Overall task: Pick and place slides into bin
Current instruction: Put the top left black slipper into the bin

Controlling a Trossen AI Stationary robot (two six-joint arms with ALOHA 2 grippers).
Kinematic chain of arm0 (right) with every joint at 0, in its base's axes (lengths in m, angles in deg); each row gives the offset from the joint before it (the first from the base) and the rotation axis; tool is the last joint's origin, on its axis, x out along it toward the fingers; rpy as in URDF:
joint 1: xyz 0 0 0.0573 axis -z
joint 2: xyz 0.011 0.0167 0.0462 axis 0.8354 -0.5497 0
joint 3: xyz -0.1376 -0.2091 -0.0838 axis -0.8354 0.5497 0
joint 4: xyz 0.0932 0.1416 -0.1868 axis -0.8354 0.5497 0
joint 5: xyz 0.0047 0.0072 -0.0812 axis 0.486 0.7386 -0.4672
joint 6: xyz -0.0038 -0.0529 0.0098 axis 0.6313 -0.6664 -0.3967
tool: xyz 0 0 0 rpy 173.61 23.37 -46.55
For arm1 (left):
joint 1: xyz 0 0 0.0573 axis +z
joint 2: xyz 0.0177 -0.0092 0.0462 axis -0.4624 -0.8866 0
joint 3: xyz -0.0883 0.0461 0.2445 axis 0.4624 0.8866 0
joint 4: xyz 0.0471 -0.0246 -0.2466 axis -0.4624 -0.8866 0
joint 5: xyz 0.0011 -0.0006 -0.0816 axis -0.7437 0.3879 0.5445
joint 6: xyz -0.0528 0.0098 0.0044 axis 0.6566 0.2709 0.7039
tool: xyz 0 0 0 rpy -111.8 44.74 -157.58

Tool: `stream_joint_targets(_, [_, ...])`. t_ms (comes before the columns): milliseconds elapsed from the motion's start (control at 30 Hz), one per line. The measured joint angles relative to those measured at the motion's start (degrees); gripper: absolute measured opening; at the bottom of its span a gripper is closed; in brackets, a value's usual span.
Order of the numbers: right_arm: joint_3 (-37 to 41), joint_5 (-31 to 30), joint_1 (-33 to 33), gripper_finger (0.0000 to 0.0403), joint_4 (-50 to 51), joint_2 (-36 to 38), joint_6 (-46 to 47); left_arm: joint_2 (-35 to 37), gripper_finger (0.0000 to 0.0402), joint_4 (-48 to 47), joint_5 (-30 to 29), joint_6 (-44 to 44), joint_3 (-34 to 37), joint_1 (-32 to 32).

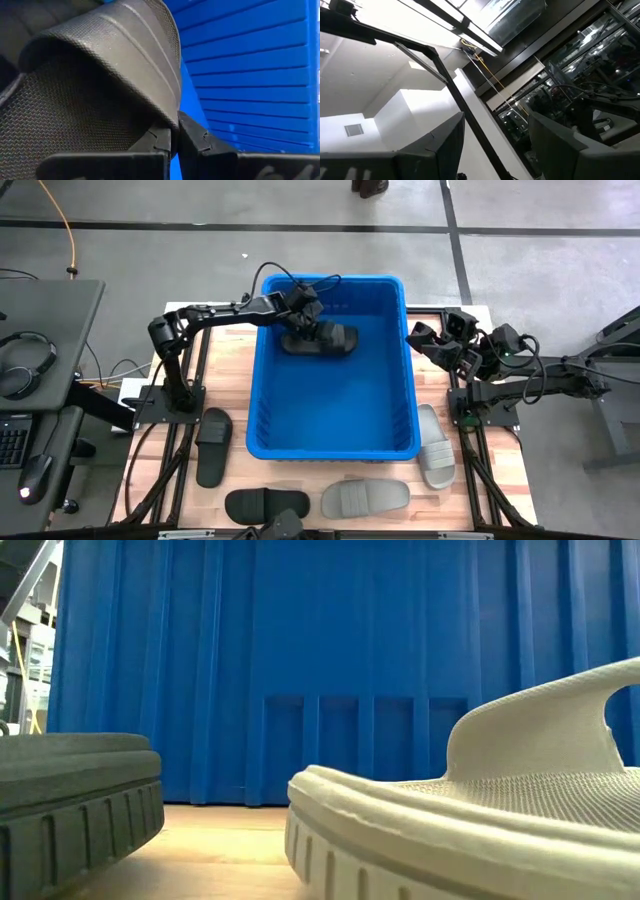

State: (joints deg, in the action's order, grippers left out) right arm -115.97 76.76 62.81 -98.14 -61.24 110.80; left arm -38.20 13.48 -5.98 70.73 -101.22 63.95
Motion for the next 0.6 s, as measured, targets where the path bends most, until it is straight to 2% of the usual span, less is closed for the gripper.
stream_joint_targets(200, [-0.01, -1.45, -1.78, 0.0206, 0.61, 0.0, -0.76, 0.0, 0.0, -0.45, -1.8, -1.64, 0.0, 0.7])
stream_joint_targets(367, [-0.01, -3.12, -3.11, 0.0206, 0.9, 0.0, -1.64, 0.0, 0.0, -0.32, -5.68, -3.58, 0.0, 1.31])
stream_joint_targets(500, [-0.01, -3.97, -3.71, 0.0206, 1.02, -0.02, -2.25, -0.36, 0.0, -0.32, -5.19, -3.9, 0.0, 2.67])
stream_joint_targets(600, [0.01, -3.95, -3.71, 0.0206, 1.98, -0.05, -2.19, -1.85, 0.0, -0.55, -2.62, -3.9, -0.01, 3.2])
